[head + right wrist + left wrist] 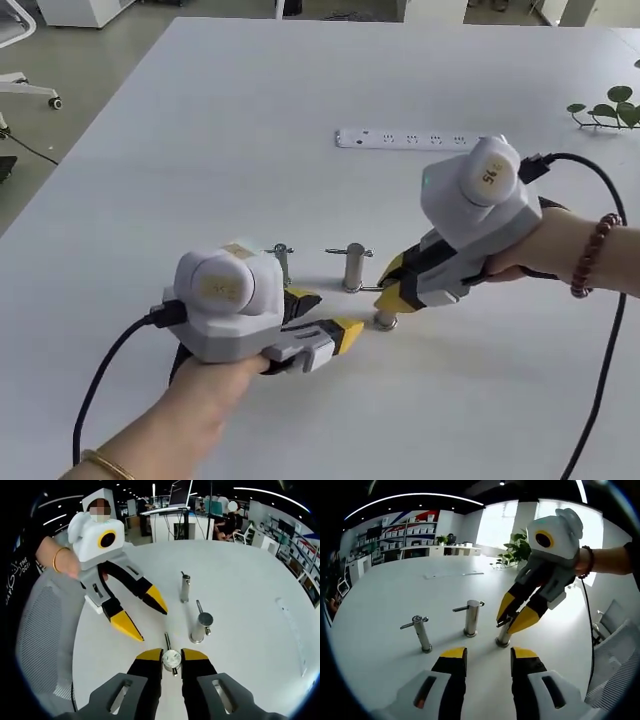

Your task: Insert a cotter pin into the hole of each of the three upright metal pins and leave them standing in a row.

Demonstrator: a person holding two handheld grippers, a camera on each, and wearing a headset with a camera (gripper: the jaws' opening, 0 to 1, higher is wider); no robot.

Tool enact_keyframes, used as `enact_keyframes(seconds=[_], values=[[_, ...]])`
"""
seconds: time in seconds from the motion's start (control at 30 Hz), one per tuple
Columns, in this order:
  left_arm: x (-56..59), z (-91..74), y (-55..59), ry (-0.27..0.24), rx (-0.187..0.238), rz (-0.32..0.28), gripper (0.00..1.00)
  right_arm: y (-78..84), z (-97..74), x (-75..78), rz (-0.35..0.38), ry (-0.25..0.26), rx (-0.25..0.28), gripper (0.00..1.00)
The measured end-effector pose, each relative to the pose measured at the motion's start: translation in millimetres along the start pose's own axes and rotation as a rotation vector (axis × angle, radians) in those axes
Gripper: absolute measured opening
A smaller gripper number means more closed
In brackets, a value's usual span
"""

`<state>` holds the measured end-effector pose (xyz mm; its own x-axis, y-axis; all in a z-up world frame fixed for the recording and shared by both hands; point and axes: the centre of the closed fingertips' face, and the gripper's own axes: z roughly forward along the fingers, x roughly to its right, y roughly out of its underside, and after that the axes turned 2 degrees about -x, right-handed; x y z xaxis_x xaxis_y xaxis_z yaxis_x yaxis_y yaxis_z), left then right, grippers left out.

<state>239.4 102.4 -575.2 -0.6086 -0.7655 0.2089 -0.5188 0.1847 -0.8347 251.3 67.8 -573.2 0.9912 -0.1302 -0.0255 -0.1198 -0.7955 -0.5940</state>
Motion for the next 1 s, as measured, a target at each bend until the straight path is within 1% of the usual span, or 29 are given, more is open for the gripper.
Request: enact_keyframes(seconds=[0.13, 0.33, 0.53, 0.6, 0.67, 0.83, 0.93, 1.0], values=[[-2.7, -5.8, -0.6, -0.007, 0.006, -0.005, 0.34, 0.0, -0.4, -0.9, 0.002, 0.000, 0.002, 0.08], [-7.1, -16.5, -0.1, -0.024, 0.006, 0.016, 0.34, 0.2, -1.9, -0.2, 0.000, 0.007, -0.006, 0.08], [-11.1, -25.7, -6.5, -0.037, 0.025, 0.028, 0.37, 0.7, -7.5, 4.4, 0.005, 0.023, -0.006, 0.08], [-11.9, -29.0, -8.7, -0.036, 0.033, 0.023, 0.39, 0.4, -10.3, 7.3, 0.010, 0.030, -0.007, 0.08], [-12.1, -33.0, -10.9, -0.038, 0.042, 0.032, 0.42, 0.6, -12.9, 10.4, 0.012, 0.038, -0.008, 0.08], [-12.3, -42.9, -14.8, -0.041, 0.050, 0.041, 0.48, 2.8, -17.5, 17.7, 0.019, 0.054, -0.008, 0.08], [-12.3, -48.3, -17.9, -0.048, 0.053, 0.054, 0.54, 5.1, -19.7, 22.4, 0.022, 0.064, -0.012, 0.08], [-12.0, -52.1, -20.7, -0.050, 0.054, 0.051, 0.58, 6.5, -20.7, 25.0, 0.025, 0.068, -0.015, 0.08]])
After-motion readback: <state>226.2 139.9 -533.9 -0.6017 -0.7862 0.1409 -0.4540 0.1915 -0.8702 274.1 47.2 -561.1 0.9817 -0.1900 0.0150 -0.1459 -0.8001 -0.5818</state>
